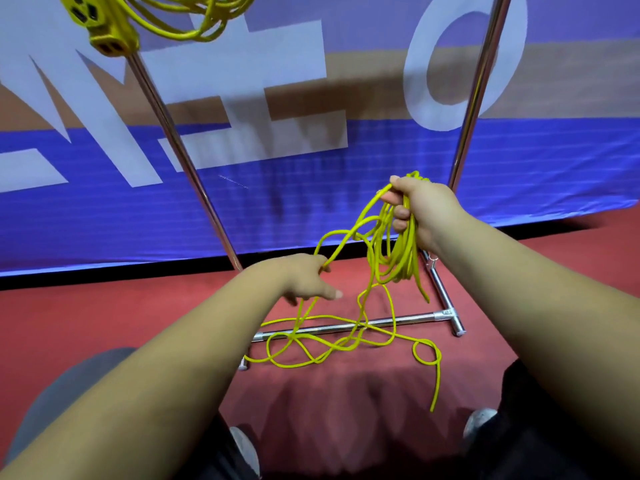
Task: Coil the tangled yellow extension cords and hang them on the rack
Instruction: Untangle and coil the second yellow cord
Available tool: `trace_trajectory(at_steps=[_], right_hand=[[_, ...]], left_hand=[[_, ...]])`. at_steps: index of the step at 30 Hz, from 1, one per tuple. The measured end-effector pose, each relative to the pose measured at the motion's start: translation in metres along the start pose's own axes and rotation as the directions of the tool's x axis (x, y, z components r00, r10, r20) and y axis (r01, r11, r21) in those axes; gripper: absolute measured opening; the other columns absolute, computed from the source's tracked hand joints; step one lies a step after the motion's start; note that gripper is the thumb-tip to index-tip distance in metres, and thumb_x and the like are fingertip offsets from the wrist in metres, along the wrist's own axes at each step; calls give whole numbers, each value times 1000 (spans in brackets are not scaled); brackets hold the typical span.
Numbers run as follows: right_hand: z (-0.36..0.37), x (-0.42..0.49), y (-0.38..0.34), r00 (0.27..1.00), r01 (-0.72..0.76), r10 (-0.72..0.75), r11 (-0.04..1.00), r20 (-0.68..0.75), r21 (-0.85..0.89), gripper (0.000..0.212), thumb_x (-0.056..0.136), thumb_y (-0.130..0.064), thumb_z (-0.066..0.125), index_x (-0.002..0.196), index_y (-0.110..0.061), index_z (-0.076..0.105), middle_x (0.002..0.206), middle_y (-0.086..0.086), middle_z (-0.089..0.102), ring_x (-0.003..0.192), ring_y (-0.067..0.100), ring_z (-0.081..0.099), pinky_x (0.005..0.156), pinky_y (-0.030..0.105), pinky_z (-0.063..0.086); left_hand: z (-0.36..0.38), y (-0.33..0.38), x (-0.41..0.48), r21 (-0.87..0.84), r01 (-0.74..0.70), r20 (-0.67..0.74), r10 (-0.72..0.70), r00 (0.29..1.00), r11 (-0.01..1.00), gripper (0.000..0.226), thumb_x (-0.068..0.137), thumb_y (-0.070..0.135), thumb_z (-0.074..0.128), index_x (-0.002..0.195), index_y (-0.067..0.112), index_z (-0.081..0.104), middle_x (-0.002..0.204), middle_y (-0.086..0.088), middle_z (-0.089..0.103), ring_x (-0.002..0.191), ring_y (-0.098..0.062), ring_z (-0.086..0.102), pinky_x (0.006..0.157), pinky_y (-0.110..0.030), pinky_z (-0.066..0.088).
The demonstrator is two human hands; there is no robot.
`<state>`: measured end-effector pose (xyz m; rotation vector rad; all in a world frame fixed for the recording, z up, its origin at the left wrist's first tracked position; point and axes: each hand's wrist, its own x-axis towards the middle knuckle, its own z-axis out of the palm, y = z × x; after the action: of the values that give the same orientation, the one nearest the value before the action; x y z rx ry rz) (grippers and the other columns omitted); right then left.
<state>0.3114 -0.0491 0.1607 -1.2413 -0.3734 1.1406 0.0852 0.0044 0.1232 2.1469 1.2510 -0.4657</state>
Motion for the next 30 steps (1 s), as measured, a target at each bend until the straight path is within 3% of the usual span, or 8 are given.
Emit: trace_trajectory(at_steps=[3, 5, 9, 12, 18, 21, 26, 30], right_hand=[[6, -5, -2, 1000, -16, 16, 999, -1, 50, 14, 104, -18, 63, 92, -12, 60, 75, 7, 74, 38, 9, 38, 40, 20, 31], [6, -3, -2, 1000, -20, 19, 999, 1, 50, 13, 104, -18, 64, 93, -12, 61, 78, 8, 74, 38, 9, 38, 40, 20, 32], [5, 0, 0, 1000, -4, 3, 999, -17, -47, 13, 102, -18, 67, 91, -11, 63, 79, 9, 76, 39, 12, 40, 40, 22, 35], [4, -2, 3, 999, 22, -29, 989, -45, -144, 15, 99, -18, 70, 89, -7, 68, 73, 8, 72, 41, 13, 41, 41, 23, 35], [0, -6, 0, 998, -11, 1, 983, -58, -185, 13, 98, -17, 70, 108, -8, 69, 80, 11, 80, 38, 10, 40, 41, 21, 38], [2, -9, -2, 999, -4, -10, 969, -53, -246, 10, 95, -16, 73, 101, -10, 67, 79, 11, 80, 39, 11, 39, 42, 22, 40], [6, -10, 4, 999, -21, 30, 964, 32, -266, 11, 94, -17, 74, 95, -13, 64, 89, 15, 79, 41, 12, 36, 42, 23, 38], [7, -7, 8, 996, -42, 59, 967, 60, -253, 13, 92, -18, 74, 97, -14, 62, 94, 17, 78, 40, 11, 36, 42, 22, 38]], left_hand=[[-3, 10, 1, -5, -166, -167, 163, 972, 986, 23, 97, 47, 66, 110, 28, 68, 93, 4, 65, 84, -22, 65, 83, -32, 56], [-8, 12, 4, -22, -156, -348, 139, 927, 988, 24, 103, 41, 57, 89, 25, 68, 86, -1, 70, 80, -26, 67, 79, -37, 58], [-26, 16, -5, -126, -218, -706, 67, 705, 968, 23, 97, 39, 61, 82, 22, 67, 68, -3, 67, 66, -24, 67, 66, -41, 58], [-40, 29, -22, -60, -322, -795, 150, 588, 945, 14, 93, 39, 69, 86, 28, 71, 59, 6, 56, 60, -6, 55, 58, -27, 45], [-40, 34, -36, 51, -340, -531, 314, 787, 939, 18, 89, 51, 74, 86, 33, 76, 63, 8, 56, 58, -5, 49, 54, -22, 36], [-37, 29, -33, 107, -265, -532, 280, 799, 958, 31, 91, 60, 68, 85, 30, 74, 79, 4, 63, 74, -10, 60, 64, -30, 47], [-25, 41, -32, -408, -268, -395, 96, 914, 873, 45, 94, 50, 71, 94, 6, 61, 72, -17, 74, 56, -28, 73, 52, -38, 61], [-18, 43, -27, -583, -226, -186, 143, 972, 780, 65, 99, 57, 59, 113, -6, 61, 87, -18, 78, 79, -32, 79, 77, -48, 65]])
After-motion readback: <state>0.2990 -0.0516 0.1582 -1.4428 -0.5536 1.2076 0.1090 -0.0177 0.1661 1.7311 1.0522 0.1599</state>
